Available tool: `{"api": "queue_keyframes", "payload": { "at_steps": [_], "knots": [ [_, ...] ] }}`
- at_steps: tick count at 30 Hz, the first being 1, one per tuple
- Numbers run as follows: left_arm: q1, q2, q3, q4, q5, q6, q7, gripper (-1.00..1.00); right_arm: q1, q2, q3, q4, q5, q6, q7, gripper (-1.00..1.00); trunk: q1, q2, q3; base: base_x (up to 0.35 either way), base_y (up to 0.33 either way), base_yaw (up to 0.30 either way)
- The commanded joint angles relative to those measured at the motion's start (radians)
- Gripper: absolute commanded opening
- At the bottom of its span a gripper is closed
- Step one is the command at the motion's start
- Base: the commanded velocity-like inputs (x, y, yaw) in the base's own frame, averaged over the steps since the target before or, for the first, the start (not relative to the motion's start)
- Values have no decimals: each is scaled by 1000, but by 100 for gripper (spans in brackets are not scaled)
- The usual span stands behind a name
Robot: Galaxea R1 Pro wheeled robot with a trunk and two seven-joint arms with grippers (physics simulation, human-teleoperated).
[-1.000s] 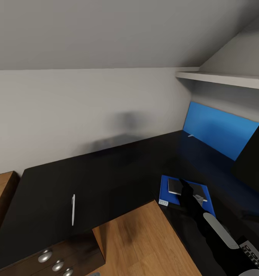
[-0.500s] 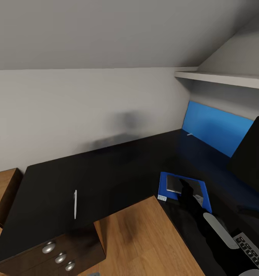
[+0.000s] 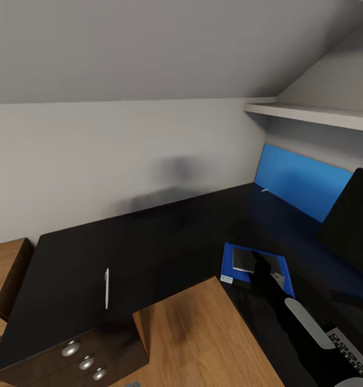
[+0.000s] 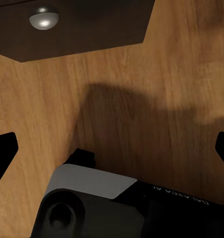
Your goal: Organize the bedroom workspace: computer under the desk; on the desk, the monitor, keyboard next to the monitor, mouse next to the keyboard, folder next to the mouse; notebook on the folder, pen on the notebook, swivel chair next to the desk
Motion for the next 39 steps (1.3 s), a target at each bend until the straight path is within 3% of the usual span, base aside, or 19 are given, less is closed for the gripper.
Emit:
{"api": "queue_keyframes", "payload": {
  "at_steps": [1, 6, 9, 12, 13, 14, 16, 17, 19, 20, 22, 26, 31, 35, 36, 38, 39],
  "knots": [
    [-1, 1, -3, -2, 4, 4, 7, 100, -1, -1, 3, -2, -8, -6, -4, 100, -4, 7, 2, 0, 0, 0],
    [-1, 0, -2, 33, 3, 4, 7, 100, -1, -1, 6, -29, -7, -5, -13, 100, -23, 42, 18, 0, 0, 0],
    [-1, -1, -2, 51, 2, 4, 7, 100, -1, 0, 11, -46, -6, -4, -54, 100, -35, 63, 27, 0, 0, 0],
    [-1, -1, -1, 57, 2, 4, 7, 100, -1, 1, 45, -74, 37, -3, -199, 100, -46, 84, 37, 0, 0, 0],
    [-1, -1, -1, 58, 1, 4, 7, 100, -1, 1, 61, -92, 77, -3, -265, 100, -50, 91, 40, 0, 0, 0],
    [-1, -1, -1, 59, 0, 4, 7, 100, -1, 3, 83, -162, 197, -3, -417, 100, -54, 98, 43, 0, 0, 0],
    [-1, -1, -1, 59, 1, 4, 7, 100, -1, 7, 96, -252, 361, -3, -585, 100, -61, 112, 49, 0, 0, 0],
    [-1, -1, -1, 59, 1, 4, 7, 100, -1, 8, 98, -274, 406, -4, -626, 100, -65, 119, 52, 0, 0, 0],
    [-1, -1, -1, 60, 1, 4, 7, 100, -1, 20, 103, -333, 565, -5, -754, 100, -73, 133, 59, 0, 0, 0],
    [-1, -1, -1, 60, 1, 4, 7, 100, -1, 30, 103, -351, 614, -6, -788, 100, -77, 140, 62, 0, 0, 0],
    [-1, -1, -1, 60, 0, 4, 7, 100, -1, 46, 104, -366, 665, -8, -819, 100, -84, 154, 68, 0, 0, 0],
    [-1, -1, -1, 60, 0, 3, 7, 100, 0, 54, 104, -378, 677, -6, -838, 100, -100, 182, 81, 0, 0, 0],
    [-1, 0, 0, 60, -1, 2, 7, 100, 2, 57, 154, -390, 690, -6, -845, 100, -119, 217, 96, 0, 0, 0],
    [-1, 0, 0, 59, -2, 1, 8, 100, 2, 60, 225, -392, 711, -6, -847, 100, -119, 217, 96, 0, 0, 28],
    [-1, 1, -1, 59, -2, 0, 9, 100, 2, 62, 261, -392, 732, -6, -847, 100, -119, 217, 95, 0, 0, 131],
    [-1, 1, 0, 58, -2, -1, 12, 100, 2, 67, 335, -393, 803, -6, -843, 100, -119, 217, 94, 0, 0, 178],
    [-1, 3, 0, 58, -7, -3, 14, 100, 3, 75, 380, -392, 871, -6, -842, 100, -119, 217, 93, 0, 0, 210]
  ]
}}
